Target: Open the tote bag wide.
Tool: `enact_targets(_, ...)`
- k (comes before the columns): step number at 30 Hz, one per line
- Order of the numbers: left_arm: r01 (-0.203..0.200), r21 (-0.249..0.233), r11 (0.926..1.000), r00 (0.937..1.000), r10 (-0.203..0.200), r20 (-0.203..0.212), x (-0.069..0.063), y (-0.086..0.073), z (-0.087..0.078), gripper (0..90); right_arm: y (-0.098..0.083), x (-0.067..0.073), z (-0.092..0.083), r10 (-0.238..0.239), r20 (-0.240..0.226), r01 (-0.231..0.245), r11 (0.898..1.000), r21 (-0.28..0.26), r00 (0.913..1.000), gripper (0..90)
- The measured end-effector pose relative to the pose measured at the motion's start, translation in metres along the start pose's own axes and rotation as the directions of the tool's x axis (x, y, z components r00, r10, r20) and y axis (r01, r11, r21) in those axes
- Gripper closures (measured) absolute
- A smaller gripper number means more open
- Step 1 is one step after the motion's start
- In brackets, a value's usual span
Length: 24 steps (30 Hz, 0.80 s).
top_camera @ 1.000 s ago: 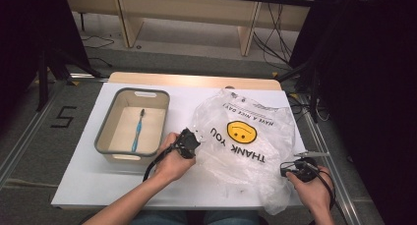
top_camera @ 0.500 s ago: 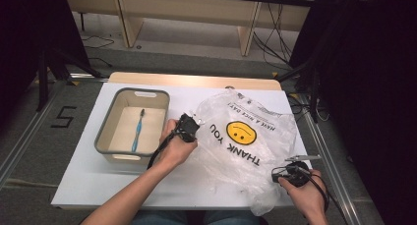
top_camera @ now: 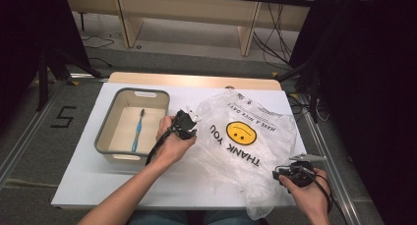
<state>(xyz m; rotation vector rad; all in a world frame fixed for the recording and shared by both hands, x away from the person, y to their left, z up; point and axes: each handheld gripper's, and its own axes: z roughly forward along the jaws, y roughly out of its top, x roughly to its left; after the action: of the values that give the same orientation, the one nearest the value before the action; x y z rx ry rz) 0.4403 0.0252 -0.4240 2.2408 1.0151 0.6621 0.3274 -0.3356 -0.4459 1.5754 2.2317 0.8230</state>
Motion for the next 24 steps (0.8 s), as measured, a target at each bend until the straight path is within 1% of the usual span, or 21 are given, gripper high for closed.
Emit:
enact_targets(1, -0.005, -0.021, 0.9998, 1.0, 0.005, 0.005, 0.0, -0.001, -0.006, 60.5, 0.001, 0.0, -0.003, -0.002, 0.017, 0.003, 1.0, -0.018, 0.9999, 62.4)
enact_targets(3, -0.006, -0.041, 0.9991, 1.0, 0.006, 0.007, 0.0, -0.002, -0.013, 55.5, 0.003, -0.001, -0.007, -0.024, 0.06, 0.028, 0.998, -0.064, 0.9979, 56.8)
enact_targets(4, -0.006, -0.041, 0.9991, 1.0, 0.006, 0.007, 0.0, -0.002, -0.013, 53.6, 0.003, -0.001, -0.007, -0.024, 0.06, 0.028, 0.998, -0.064, 0.9979, 56.8)
enact_targets(5, -0.011, -0.063, 0.9979, 0.9999, 0.012, 0.007, -0.001, -0.002, -0.019, 51.5, 0.005, 0.0, -0.011, -0.039, 0.098, 0.048, 0.995, -0.09, 0.9944, 54.2)
enact_targets(6, -0.013, -0.075, 0.9971, 0.9999, 0.013, 0.004, -0.001, -0.003, -0.023, 49.3, 0.006, 0.001, -0.012, -0.046, 0.116, 0.059, 0.992, -0.108, 0.9922, 52.9)
enact_targets(8, -0.012, -0.086, 0.9962, 0.9999, 0.012, 0.002, -0.001, -0.003, -0.027, 46.0, 0.009, 0.003, -0.013, -0.07, 0.137, 0.089, 0.987, -0.134, 0.9881, 51.5)
enact_targets(9, -0.012, -0.118, 0.9929, 0.9999, 0.012, -0.003, -0.003, -0.005, -0.034, 44.3, 0.01, 0.004, -0.014, -0.084, 0.136, 0.104, 0.983, -0.152, 0.9871, 51.4)
enact_targets(10, -0.012, -0.118, 0.9929, 0.9999, 0.012, -0.003, -0.003, -0.005, -0.034, 42.9, 0.012, 0.006, -0.014, -0.096, 0.132, 0.117, 0.979, -0.167, 0.9866, 51.5)
enact_targets(11, -0.012, -0.146, 0.9892, 0.9999, 0.013, 0.001, -0.007, -0.009, -0.041, 41.4, 0.013, 0.008, -0.014, -0.108, 0.123, 0.129, 0.975, -0.179, 0.9865, 52.5)
enact_targets(12, -0.012, -0.146, 0.9892, 0.9999, 0.013, 0.001, -0.007, -0.009, -0.041, 40.7, 0.015, 0.009, -0.014, -0.127, 0.108, 0.146, 0.971, -0.189, 0.986, 53.0)
enact_targets(13, -0.013, -0.164, 0.9863, 0.9997, 0.016, 0.021, -0.01, -0.014, -0.047, 40.3, 0.017, 0.011, -0.013, -0.136, 0.09, 0.151, 0.968, -0.2, 0.9867, 53.0)
enact_targets(15, -0.029, -0.177, 0.9837, 0.9985, 0.036, 0.041, -0.013, -0.018, -0.053, 39.8, 0.02, 0.015, -0.01, -0.161, 0.056, 0.17, 0.96, -0.221, 0.9853, 53.0)
enact_targets(16, -0.026, -0.184, 0.9827, 0.9978, 0.037, 0.055, -0.015, -0.02, -0.055, 39.4, 0.022, 0.018, -0.008, -0.177, 0.049, 0.183, 0.957, -0.223, 0.9831, 53.0)
enact_targets(17, -0.026, -0.184, 0.9827, 0.9978, 0.037, 0.055, -0.015, -0.02, -0.055, 38.7, 0.024, 0.021, -0.005, -0.195, 0.041, 0.199, 0.956, -0.217, 0.98, 52.9)
enact_targets(18, -0.019, -0.189, 0.9819, 0.9971, 0.033, 0.068, -0.016, -0.022, -0.059, 38.5, 0.026, 0.024, -0.002, -0.211, 0.027, 0.212, 0.954, -0.214, 0.9772, 52.9)
enact_targets(19, -0.022, -0.191, 0.9813, 0.9961, 0.038, 0.08, -0.018, -0.024, -0.061, 38.1, 0.027, 0.027, 0.0, -0.224, 0.017, 0.223, 0.952, -0.212, 0.9744, 52.8)
enact_targets(20, -0.041, -0.184, 0.9821, 0.9932, 0.06, 0.1, -0.022, -0.03, -0.067, 37.8, 0.028, 0.03, 0.003, -0.234, 0.008, 0.231, 0.95, -0.208, 0.9722, 52.8)
enact_targets(21, -0.041, -0.184, 0.9821, 0.9932, 0.06, 0.1, -0.022, -0.03, -0.067, 37.5, 0.028, 0.03, 0.003, -0.234, 0.008, 0.231, 0.95, -0.208, 0.9722, 52.8)
enact_targets(22, -0.041, -0.186, 0.9816, 0.9921, 0.062, 0.109, -0.024, -0.033, -0.069, 37.1, 0.031, 0.035, 0.007, -0.258, -0.007, 0.251, 0.947, -0.201, 0.9661, 52.8)
enact_targets(23, -0.054, -0.184, 0.9815, 0.9904, 0.076, 0.116, -0.028, -0.038, -0.072, 37.1, 0.032, 0.037, 0.009, -0.261, -0.013, 0.253, 0.947, -0.198, 0.9652, 52.8)
enact_targets(24, -0.054, -0.184, 0.9815, 0.9904, 0.076, 0.116, -0.028, -0.038, -0.072, 37.0, 0.033, 0.039, 0.011, -0.267, -0.021, 0.258, 0.946, -0.194, 0.9634, 52.8)
